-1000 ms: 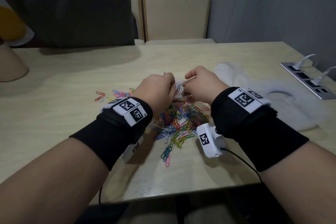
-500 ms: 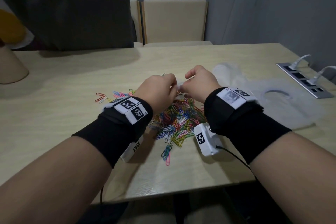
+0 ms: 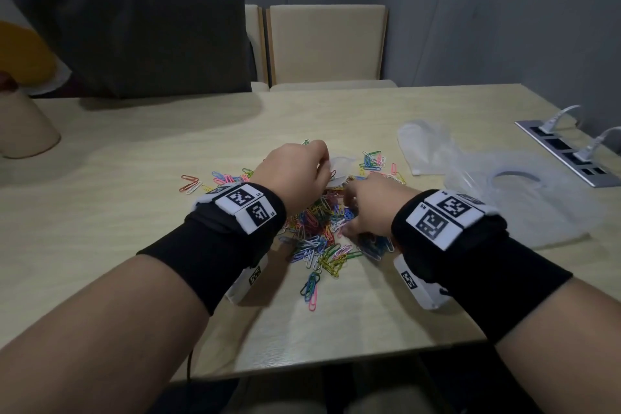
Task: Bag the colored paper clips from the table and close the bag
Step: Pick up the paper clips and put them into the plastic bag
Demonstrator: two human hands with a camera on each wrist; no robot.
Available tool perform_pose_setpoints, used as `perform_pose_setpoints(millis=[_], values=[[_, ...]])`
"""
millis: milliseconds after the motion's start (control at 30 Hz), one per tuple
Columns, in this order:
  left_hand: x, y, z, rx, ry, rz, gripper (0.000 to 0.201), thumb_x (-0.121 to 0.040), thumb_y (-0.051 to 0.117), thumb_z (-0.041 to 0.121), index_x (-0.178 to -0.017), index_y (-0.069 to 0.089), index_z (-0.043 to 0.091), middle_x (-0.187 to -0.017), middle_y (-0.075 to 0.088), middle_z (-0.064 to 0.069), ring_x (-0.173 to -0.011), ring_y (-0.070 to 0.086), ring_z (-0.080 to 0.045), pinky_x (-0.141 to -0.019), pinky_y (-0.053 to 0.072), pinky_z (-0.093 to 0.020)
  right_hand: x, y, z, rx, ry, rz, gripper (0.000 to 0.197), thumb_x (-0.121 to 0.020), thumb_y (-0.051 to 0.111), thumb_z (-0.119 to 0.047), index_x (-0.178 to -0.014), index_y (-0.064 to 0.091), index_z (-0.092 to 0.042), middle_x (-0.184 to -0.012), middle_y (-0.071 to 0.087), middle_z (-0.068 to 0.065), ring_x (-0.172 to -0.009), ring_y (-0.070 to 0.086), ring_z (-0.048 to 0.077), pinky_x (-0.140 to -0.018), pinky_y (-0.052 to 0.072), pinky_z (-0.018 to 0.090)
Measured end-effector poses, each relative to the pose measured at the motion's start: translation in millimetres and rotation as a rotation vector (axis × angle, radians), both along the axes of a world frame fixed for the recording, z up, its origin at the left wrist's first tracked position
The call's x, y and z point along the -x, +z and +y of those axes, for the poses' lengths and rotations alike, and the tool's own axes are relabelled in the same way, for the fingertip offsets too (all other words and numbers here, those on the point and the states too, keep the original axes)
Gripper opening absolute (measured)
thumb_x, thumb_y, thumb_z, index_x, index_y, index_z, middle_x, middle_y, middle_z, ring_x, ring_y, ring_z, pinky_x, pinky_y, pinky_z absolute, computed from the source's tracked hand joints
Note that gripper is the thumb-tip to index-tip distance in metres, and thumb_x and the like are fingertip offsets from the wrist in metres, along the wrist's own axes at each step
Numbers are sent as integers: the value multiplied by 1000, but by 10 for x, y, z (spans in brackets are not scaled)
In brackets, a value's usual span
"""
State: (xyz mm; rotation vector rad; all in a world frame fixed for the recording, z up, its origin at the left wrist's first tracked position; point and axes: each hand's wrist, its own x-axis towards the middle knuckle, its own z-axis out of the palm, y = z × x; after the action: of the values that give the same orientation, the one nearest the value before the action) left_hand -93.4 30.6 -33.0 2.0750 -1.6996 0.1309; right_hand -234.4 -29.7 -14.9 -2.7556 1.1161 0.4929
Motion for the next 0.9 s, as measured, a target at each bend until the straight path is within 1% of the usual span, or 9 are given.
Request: perform_pose_setpoints(millis=[200, 367, 433, 500, 600, 700, 767, 833, 900], values=[[0, -8, -3, -10, 8, 7, 19, -95, 42, 32, -98, 55, 18, -80, 66, -8, -75, 58, -31, -62, 44, -34, -25, -59, -71, 47, 39, -33, 28, -92, 57, -12, -120, 59, -10, -115, 64, 10, -106, 61, 26, -86, 50, 32], [-9, 3, 2, 6, 9, 15, 19, -96, 41, 30, -98, 54, 16, -79, 66, -7, -72, 56, -30, -60, 40, -32, 21, -29, -207, 20, -126, -188, 18, -91, 57, -12, -103, 71, -10, -106, 70, 7, -98, 65, 24, -83, 54, 31], [-11, 5, 3, 6, 9, 17, 19, -97, 41, 30, -97, 54, 16, -79, 66, -8, -71, 56, -29, -60, 40, -32, 55, 13, -252, -70, -248, -324, 14, -89, 63, -12, -98, 73, -7, -102, 71, 7, -98, 67, 24, -89, 55, 35], [-8, 7, -2, -1, 6, 14, 19, -97, 41, 30, -98, 54, 16, -78, 65, -8, -70, 55, -29, -59, 40, -32, 79, 87, -261, -300, -435, -588, 4, -86, 67, -3, -84, 70, -4, -89, 70, 8, -89, 68, 25, -89, 56, 40], [-9, 7, -8, 2, 6, 8, 19, -97, 41, 30, -98, 54, 15, -78, 65, -8, -69, 55, -28, -59, 39, -32, 54, 192, -273, -654, -639, -946, 21, -86, 64, 8, -71, 60, -5, -76, 62, 10, -72, 63, 21, -83, 59, 38], [-4, 4, -6, 14, 4, -4, 19, -97, 41, 30, -97, 54, 15, -78, 66, -9, -69, 55, -29, -59, 39, -32, -34, 220, -249, -923, -692, -1125, 20, -91, 57, 7, -75, 55, -4, -82, 57, 11, -72, 59, 17, -71, 60, 27], [3, 1, -5, 23, -3, -5, 19, -97, 42, 30, -98, 54, 14, -79, 66, -9, -71, 56, -30, -59, 40, -33, -112, 176, -255, -998, -673, -1118, 17, -93, 54, 5, -81, 54, -6, -88, 58, 11, -75, 61, 17, -67, 59, 23], [9, 5, -3, 31, 0, -5, 20, -96, 42, 29, -99, 54, 14, -80, 66, -10, -72, 57, -31, -60, 40, -33, -180, 116, -284, -1012, -677, -1090, 9, -91, 54, 3, -92, 55, -6, -101, 59, 14, -84, 64, 21, -66, 58, 25], [2, 6, -4, 31, 5, -1, 20, -96, 42, 29, -100, 55, 14, -81, 66, -11, -74, 57, -32, -61, 39, -33, -229, 94, -307, -1019, -684, -1064, 14, -88, 53, 3, -98, 53, -7, -112, 56, 16, -94, 62, 25, -71, 57, 29]])
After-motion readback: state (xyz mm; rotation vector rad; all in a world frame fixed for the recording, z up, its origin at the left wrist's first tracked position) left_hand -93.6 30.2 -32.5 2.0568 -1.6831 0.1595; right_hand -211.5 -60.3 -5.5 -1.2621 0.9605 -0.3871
